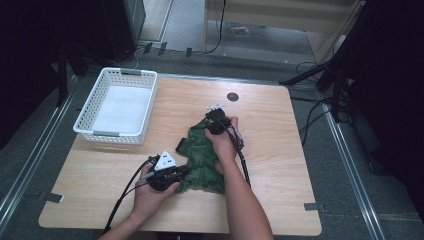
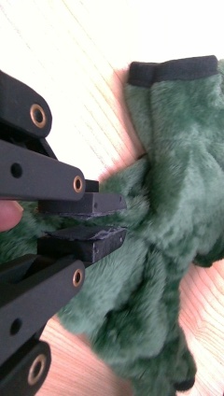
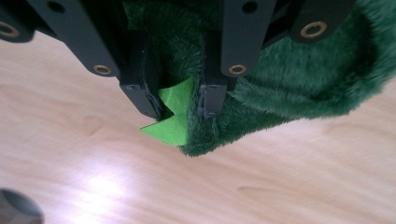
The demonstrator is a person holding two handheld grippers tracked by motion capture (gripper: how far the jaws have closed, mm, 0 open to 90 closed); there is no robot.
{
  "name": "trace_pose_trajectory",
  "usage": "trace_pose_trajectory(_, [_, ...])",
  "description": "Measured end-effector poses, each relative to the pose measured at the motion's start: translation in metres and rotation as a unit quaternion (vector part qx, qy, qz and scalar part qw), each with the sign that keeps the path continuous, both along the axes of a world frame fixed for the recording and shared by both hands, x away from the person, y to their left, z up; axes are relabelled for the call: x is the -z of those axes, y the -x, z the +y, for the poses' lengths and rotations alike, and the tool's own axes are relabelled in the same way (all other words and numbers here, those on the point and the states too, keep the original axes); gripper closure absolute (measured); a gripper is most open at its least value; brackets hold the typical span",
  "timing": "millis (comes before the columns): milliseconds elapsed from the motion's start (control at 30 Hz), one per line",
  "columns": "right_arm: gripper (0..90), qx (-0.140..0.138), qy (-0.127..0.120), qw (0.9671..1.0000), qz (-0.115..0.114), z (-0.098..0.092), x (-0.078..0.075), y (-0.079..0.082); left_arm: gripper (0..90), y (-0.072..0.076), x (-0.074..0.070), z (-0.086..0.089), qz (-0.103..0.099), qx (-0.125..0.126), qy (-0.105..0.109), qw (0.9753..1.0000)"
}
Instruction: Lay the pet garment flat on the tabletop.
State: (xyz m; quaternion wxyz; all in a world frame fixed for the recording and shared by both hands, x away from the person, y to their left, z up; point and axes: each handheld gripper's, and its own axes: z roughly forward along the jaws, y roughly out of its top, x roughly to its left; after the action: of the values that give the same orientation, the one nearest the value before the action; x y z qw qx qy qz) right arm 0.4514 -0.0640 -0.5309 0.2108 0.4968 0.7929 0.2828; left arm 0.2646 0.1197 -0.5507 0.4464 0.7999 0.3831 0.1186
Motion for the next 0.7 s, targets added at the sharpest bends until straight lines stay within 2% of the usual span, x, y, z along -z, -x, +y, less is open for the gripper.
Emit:
trace_pose_trajectory(167, [67.3,-0.021,-0.004,0.9998,0.003,0.002,0.000,-0.008,78.9,-0.001,0.000,0.001,0.002,-0.007,0.006,1.0000])
trace_pose_trajectory(267, [56.6,-0.018,-0.008,0.9998,0.002,-0.001,-0.001,-0.008,74.8,-0.001,0.000,0.001,0.000,-0.011,0.005,0.9999])
trace_pose_trajectory(400, [47.0,0.008,-0.062,0.9980,-0.005,-0.010,-0.013,0.000,68.3,-0.002,0.000,0.002,-0.001,-0.021,0.007,0.9998])
trace_pose_trajectory(467, [45.8,0.021,-0.081,0.9962,-0.024,-0.014,-0.021,0.009,63.9,-0.003,0.000,0.003,0.000,-0.026,0.014,0.9996])
trace_pose_trajectory(533, [45.0,0.014,-0.086,0.9958,-0.029,-0.017,-0.027,0.019,58.6,-0.005,0.000,0.005,0.004,-0.028,0.027,0.9992])
trace_pose_trajectory(567, [44.6,0.006,-0.092,0.9953,-0.030,-0.019,-0.030,0.025,56.4,-0.005,0.000,0.007,0.005,-0.026,0.040,0.9988])
trace_pose_trajectory(600, [44.2,-0.002,-0.095,0.9949,-0.034,-0.021,-0.033,0.031,54.5,-0.005,-0.001,0.011,0.001,-0.026,0.062,0.9978])
trace_pose_trajectory(700, [44.2,-0.021,-0.101,0.9934,-0.050,-0.034,-0.041,0.051,53.8,-0.007,-0.005,0.021,-0.001,-0.049,0.091,0.9946])
